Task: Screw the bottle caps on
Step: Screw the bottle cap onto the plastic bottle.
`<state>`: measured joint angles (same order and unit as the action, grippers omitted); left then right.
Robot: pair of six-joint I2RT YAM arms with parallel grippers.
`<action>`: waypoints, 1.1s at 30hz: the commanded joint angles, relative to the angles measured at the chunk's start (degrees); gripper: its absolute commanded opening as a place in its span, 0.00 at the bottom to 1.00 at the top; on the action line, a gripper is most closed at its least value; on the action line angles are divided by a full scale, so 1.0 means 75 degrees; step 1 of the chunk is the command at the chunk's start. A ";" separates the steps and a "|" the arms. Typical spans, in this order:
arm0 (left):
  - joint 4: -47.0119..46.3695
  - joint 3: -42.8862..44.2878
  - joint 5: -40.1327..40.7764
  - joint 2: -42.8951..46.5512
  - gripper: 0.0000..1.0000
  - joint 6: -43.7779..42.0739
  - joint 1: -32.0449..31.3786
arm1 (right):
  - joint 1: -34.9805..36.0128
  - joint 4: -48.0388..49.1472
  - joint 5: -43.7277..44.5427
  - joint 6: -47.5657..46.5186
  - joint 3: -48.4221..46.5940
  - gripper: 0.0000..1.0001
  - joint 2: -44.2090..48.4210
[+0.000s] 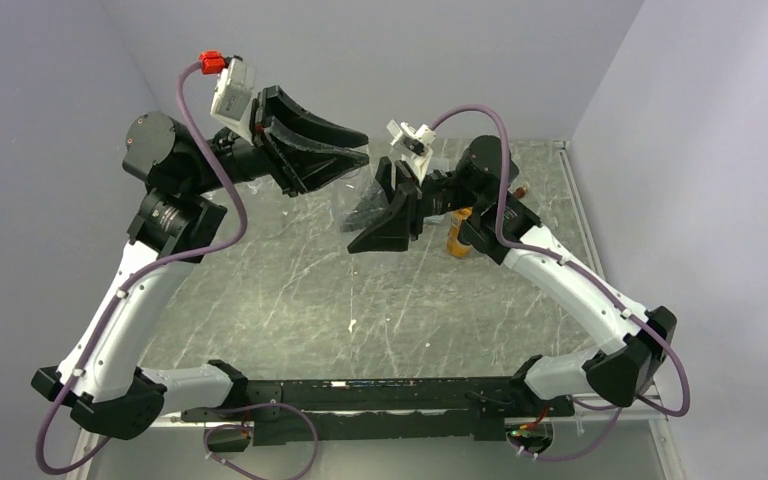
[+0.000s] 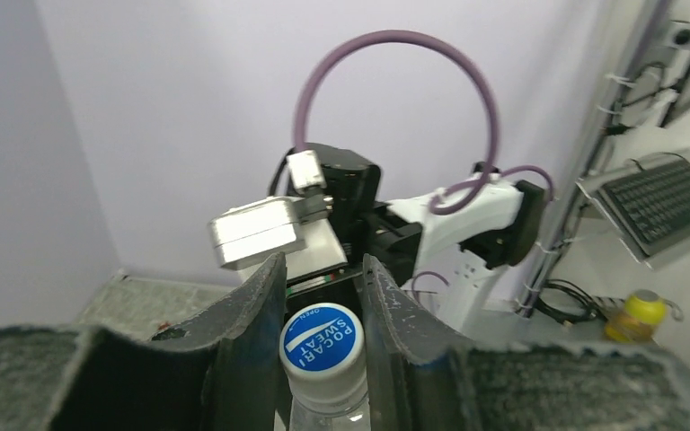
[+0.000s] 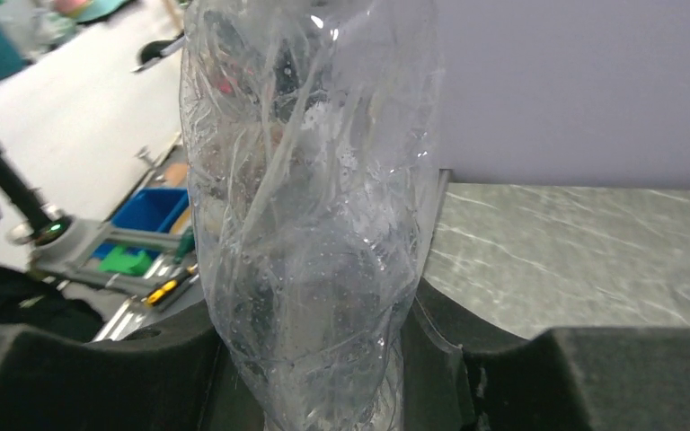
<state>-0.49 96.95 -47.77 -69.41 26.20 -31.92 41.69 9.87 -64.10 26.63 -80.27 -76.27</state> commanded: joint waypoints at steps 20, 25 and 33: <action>0.0794 -0.0285 0.0651 0.0826 0.99 -0.0667 -0.0045 | -0.0011 -0.2286 0.1130 -0.2044 -0.0873 0.00 0.0339; 0.1602 -0.0053 0.2958 0.0894 0.99 -0.1125 -0.0045 | 0.0212 -0.2970 0.4119 -0.2601 -0.0555 0.00 0.0620; 0.1966 0.0129 0.4883 0.0439 0.94 -0.1103 -0.0045 | 0.1325 -0.3137 0.8051 -0.3026 -0.0577 0.00 0.0474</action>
<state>11.20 96.01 -22.11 -63.77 19.20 -32.32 48.56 -13.02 -22.31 7.73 -83.72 -72.53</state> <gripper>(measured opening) 0.956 0.465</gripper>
